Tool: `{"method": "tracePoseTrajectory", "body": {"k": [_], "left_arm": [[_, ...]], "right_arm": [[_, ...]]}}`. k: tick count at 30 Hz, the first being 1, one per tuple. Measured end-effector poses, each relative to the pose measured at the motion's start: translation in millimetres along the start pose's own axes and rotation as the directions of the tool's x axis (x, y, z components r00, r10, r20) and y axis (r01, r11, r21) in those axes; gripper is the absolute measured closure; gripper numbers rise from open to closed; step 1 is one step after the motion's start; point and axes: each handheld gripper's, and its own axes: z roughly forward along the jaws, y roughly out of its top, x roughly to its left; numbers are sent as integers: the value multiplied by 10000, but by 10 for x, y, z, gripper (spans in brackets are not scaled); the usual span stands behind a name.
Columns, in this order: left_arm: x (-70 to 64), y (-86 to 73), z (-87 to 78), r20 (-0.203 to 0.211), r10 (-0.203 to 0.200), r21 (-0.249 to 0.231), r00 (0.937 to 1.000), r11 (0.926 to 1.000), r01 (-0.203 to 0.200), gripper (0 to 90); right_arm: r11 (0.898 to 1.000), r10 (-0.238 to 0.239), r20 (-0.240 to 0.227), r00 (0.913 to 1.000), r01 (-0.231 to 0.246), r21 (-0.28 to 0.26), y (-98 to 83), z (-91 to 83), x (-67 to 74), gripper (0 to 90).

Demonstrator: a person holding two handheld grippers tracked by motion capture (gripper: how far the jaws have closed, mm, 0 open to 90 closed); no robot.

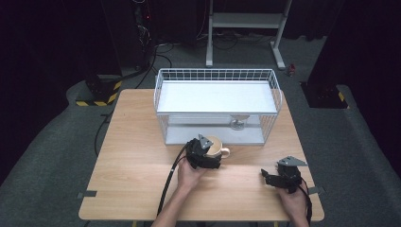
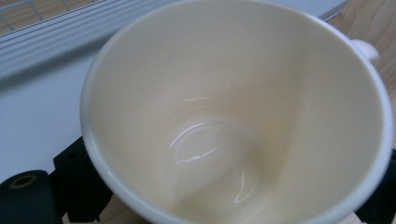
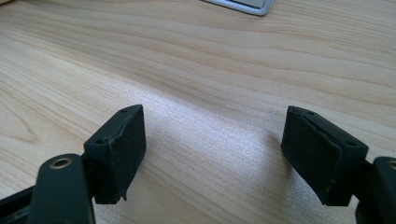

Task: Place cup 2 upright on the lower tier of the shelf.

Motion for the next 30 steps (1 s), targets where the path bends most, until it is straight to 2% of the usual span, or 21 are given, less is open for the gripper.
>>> {"method": "tracePoseTrajectory", "body": {"k": [3,5,8,10,14,17,20,24,26,28,30], "left_arm": [[-1,-3,-9,-16,-93,-23,10000,10000,93,85],[3,2,-20,-124,78,11,9999,10000,-78,86],[17,6,-41,-274,100,-34,9996,9999,-101,86],[26,13,-62,-145,-59,-96,9999,9999,57,87],[44,34,-88,-188,-13,-255,9998,9997,9,86],[63,64,-91,-368,45,-123,9993,9999,-50,86],[78,84,-102,-269,-95,-156,9996,9998,91,87],[115,122,-133,-444,-85,-279,9990,9996,73,87],[147,132,-158,-347,-299,-360,9990,9989,286,87],[164,134,-158,-401,-290,-383,9988,9989,275,87],[210,149,-143,-625,-315,-253,9975,9992,300,87]], "right_arm": [[10000,-4,-3,10000,4,-4,0,0,0,220],[10000,6,0,10000,-6,0,0,0,0,220],[10000,2,-1,10000,-2,1,0,0,0,220],[10000,3,0,10000,-3,1,0,0,0,219],[10000,1,-2,10000,-1,-3,0,0,0,220],[10000,5,-2,10000,-5,-2,0,1,0,220],[10000,4,0,10000,-4,-1,1,1,0,220],[10000,22,0,10000,-22,3,2,2,0,220],[10000,20,0,10000,-20,3,2,2,0,220],[10000,19,2,10000,-19,1,2,2,0,220],[10000,18,-5,10000,-18,5,3,2,-1,220]]}}
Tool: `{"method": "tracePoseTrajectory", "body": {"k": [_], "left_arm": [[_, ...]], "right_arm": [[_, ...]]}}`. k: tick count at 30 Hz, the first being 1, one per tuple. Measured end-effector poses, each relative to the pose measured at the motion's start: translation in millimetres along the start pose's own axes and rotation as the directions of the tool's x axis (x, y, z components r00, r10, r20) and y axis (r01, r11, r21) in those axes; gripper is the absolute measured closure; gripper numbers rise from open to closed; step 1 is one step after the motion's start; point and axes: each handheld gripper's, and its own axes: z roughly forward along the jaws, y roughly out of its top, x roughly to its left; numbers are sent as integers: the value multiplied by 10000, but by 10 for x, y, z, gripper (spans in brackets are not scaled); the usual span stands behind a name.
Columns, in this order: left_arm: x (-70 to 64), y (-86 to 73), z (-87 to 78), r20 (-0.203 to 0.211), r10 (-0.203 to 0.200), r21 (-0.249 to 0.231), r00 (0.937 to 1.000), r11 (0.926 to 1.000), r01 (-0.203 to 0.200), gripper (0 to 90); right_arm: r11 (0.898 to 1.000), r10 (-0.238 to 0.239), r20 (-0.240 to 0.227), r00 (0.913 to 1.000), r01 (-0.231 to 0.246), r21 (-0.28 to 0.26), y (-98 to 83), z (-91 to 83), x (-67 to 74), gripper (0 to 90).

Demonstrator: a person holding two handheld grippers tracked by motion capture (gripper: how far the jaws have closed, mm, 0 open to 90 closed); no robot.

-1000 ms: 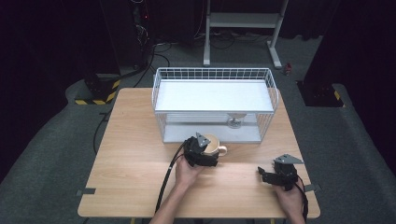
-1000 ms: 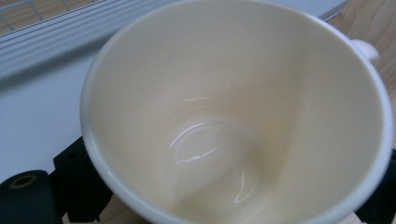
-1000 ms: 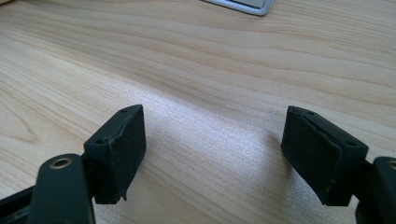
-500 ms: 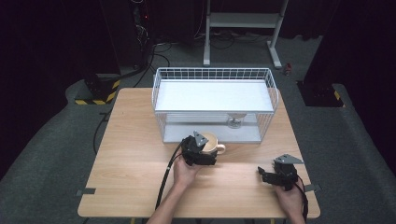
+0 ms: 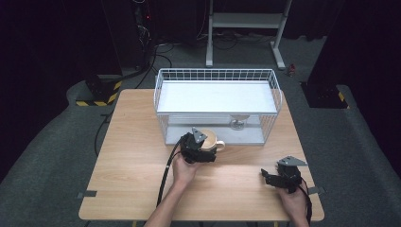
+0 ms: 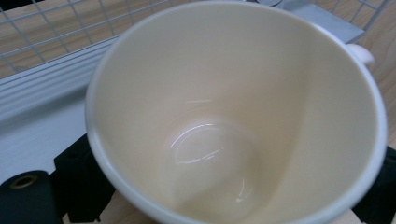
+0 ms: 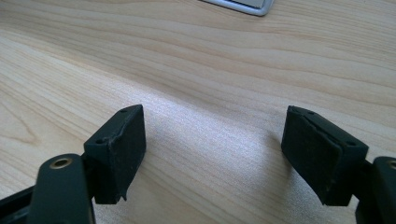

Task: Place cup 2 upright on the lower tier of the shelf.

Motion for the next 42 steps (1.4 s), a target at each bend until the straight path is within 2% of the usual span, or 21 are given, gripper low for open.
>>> {"method": "tracePoseTrajectory", "body": {"k": [5,7,11,13,16,22,34,37,42], "left_arm": [[58,36,24,51,-238,-9,9997,9997,238,87],[78,57,45,-103,-228,6,9997,9997,228,87],[143,50,80,-72,-597,24,9982,9982,597,87],[158,40,105,-182,-545,139,9983,9984,547,87],[192,39,119,-267,-579,55,9980,9983,580,87],[222,36,145,-189,-578,-124,9982,9983,575,87],[239,34,213,-346,-535,-357,9980,9980,523,86],[250,60,233,-376,-364,-140,9986,9993,359,84],[268,99,286,-421,-419,-121,9982,9991,414,83]], "right_arm": [[10000,-15,8,10000,15,-8,-1,1,-1,220],[10000,4,12,10000,-4,-5,0,1,1,220],[10000,0,2,10000,0,-1,0,0,0,220],[10000,30,4,10000,-30,21,0,-2,2,220],[10000,12,8,10000,-12,13,0,-1,1,220],[10000,10,11,10000,-10,13,0,-1,1,220],[10000,-14,11,10000,14,-4,0,1,0,220],[10000,4,19,10000,-4,-1,-1,1,1,220],[10000,7,16,10000,-7,-1,0,1,2,220]]}}
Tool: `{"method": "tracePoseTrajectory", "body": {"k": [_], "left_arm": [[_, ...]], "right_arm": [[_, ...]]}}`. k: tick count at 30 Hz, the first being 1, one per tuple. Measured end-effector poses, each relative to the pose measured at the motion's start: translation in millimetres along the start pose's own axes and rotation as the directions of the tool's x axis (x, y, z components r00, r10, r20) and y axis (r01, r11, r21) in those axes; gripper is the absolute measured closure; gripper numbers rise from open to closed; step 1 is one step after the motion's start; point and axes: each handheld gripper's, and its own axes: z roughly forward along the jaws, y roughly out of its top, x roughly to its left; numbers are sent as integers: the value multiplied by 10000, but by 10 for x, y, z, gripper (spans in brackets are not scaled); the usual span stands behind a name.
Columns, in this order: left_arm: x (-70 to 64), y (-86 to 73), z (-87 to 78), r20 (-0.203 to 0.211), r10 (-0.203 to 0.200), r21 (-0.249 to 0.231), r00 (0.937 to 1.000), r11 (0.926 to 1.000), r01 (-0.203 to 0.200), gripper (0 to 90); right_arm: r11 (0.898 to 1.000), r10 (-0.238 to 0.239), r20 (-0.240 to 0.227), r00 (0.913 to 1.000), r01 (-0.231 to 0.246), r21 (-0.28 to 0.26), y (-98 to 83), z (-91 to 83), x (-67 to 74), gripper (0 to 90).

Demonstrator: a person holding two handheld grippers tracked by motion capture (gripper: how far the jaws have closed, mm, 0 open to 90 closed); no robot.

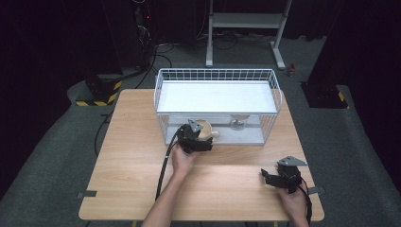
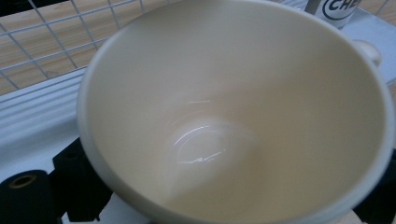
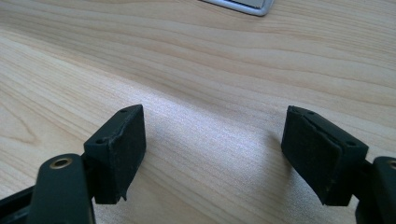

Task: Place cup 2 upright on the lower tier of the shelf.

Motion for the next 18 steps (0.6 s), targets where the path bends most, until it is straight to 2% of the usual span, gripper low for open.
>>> {"method": "tracePoseTrajectory", "body": {"k": [9,18], "left_arm": [[19,-3,9,-6,35,-59,10000,10000,-35,81],[42,-1,-17,125,-266,82,9996,9996,265,29]], "right_arm": [[10000,-4,4,10000,4,0,0,0,-1,220],[10000,-22,-7,10000,22,-4,0,0,-2,220]]}}
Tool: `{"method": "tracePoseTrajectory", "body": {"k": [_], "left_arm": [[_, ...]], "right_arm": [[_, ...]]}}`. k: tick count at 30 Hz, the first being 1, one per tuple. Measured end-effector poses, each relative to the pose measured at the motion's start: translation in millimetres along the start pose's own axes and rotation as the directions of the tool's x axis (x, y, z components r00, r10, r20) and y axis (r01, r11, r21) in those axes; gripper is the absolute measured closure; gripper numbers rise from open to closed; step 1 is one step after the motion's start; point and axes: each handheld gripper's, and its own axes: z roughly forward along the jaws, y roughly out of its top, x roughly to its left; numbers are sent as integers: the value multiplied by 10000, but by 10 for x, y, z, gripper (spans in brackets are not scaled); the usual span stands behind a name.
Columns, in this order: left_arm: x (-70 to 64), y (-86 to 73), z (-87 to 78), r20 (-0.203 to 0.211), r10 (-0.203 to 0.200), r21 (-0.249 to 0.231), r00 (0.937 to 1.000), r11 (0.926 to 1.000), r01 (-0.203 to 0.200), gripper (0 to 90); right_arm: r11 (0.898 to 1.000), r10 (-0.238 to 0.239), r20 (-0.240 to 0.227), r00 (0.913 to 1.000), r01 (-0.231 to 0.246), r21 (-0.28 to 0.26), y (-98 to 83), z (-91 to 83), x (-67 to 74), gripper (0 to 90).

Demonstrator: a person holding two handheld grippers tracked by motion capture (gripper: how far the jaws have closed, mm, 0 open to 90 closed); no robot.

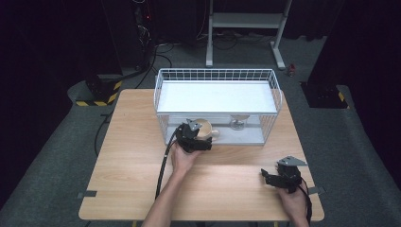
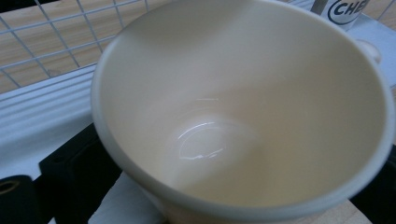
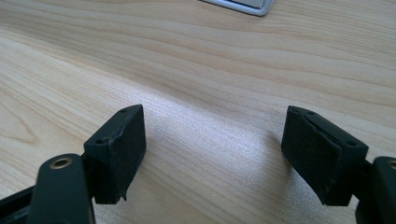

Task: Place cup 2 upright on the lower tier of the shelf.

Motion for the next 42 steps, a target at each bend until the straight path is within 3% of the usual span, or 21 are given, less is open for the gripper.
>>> {"method": "tracePoseTrajectory", "body": {"k": [11,14,26,37,41,42], "left_arm": [[-6,-15,-63,-52,193,198,9998,9996,-191,28],[-1,-38,-85,22,99,178,9999,9998,-100,43],[-46,-125,-137,-335,439,394,9985,9983,-426,131],[-50,-158,-134,-409,256,353,9988,9991,-242,156],[-49,-151,-112,-495,10,347,9988,9994,7,177],[-41,-146,-108,-526,117,400,9985,9992,-96,182]], "right_arm": [[10000,4,7,10000,-4,-2,0,0,1,220],[10000,15,-1,10000,-15,5,0,-1,1,220],[10000,6,9,10000,-6,-2,0,0,1,220],[10000,24,9,10000,-24,7,0,0,3,220],[10000,26,7,10000,-26,8,0,0,3,220],[10000,23,1,10000,-23,11,0,-1,2,220]]}}
